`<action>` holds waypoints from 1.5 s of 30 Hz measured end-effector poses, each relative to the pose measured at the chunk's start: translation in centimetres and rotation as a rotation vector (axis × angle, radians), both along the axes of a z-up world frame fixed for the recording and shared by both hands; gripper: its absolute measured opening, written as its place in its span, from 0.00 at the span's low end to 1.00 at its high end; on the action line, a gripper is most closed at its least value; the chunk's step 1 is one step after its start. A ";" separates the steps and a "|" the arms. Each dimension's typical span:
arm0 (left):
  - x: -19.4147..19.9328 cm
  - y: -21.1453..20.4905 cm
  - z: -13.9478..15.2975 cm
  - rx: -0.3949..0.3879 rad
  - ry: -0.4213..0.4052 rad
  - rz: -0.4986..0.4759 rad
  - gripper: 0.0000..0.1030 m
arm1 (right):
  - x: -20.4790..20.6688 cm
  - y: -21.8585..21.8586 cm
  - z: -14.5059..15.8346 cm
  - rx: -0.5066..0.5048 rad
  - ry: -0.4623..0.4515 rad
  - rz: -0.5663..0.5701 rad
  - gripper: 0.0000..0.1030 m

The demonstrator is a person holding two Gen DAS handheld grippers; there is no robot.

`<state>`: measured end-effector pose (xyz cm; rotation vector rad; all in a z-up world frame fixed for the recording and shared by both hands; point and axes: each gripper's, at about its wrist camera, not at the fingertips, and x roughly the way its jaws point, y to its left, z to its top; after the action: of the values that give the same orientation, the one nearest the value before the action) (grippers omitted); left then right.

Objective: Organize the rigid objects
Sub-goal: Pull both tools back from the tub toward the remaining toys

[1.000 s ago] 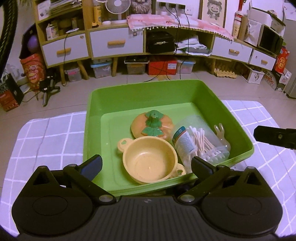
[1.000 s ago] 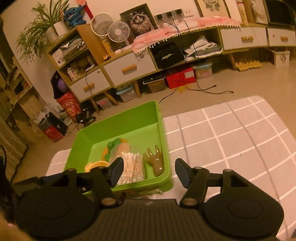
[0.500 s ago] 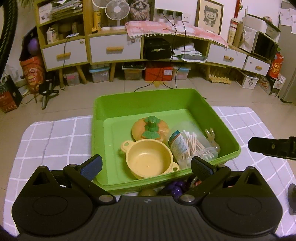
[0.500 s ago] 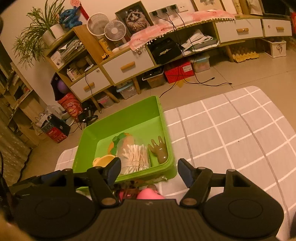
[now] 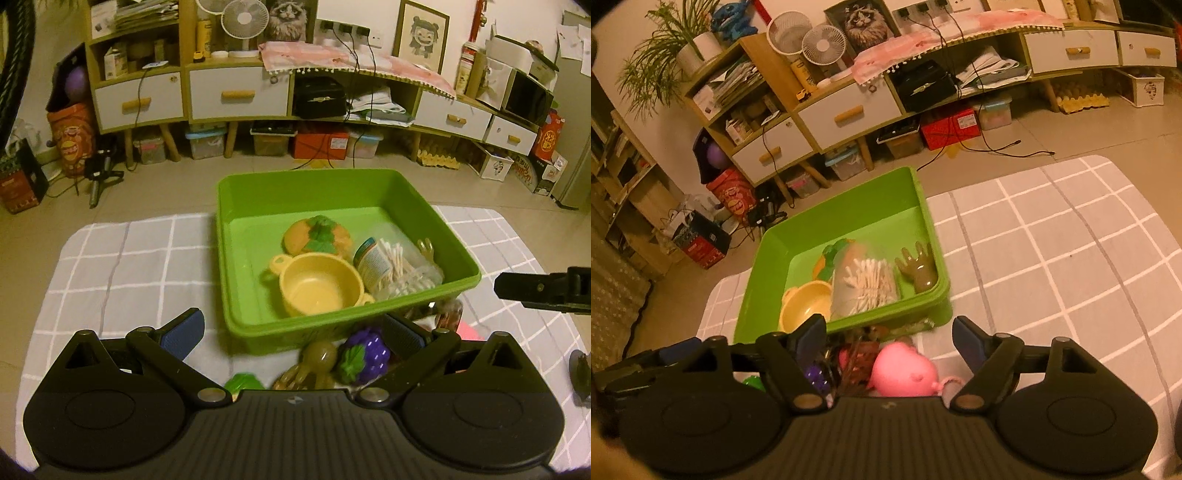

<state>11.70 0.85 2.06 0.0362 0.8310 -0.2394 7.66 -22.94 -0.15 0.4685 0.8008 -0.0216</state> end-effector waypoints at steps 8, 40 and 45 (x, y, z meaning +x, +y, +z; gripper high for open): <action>-2.0 2.0 -0.5 0.043 -0.021 -0.015 0.98 | -0.5 1.7 -0.1 -0.006 0.005 0.020 0.49; -5.8 5.7 -5.8 0.070 -0.046 -0.025 0.98 | -0.8 5.7 -2.5 -0.181 -0.037 0.126 0.56; -5.6 6.0 -6.5 0.059 -0.020 -0.003 0.98 | -0.6 6.2 -3.0 -0.207 -0.032 0.150 0.56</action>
<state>6.07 6.89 -4.43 0.0951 0.8179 -0.2175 7.02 -16.71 -3.17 0.2118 0.7909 0.0415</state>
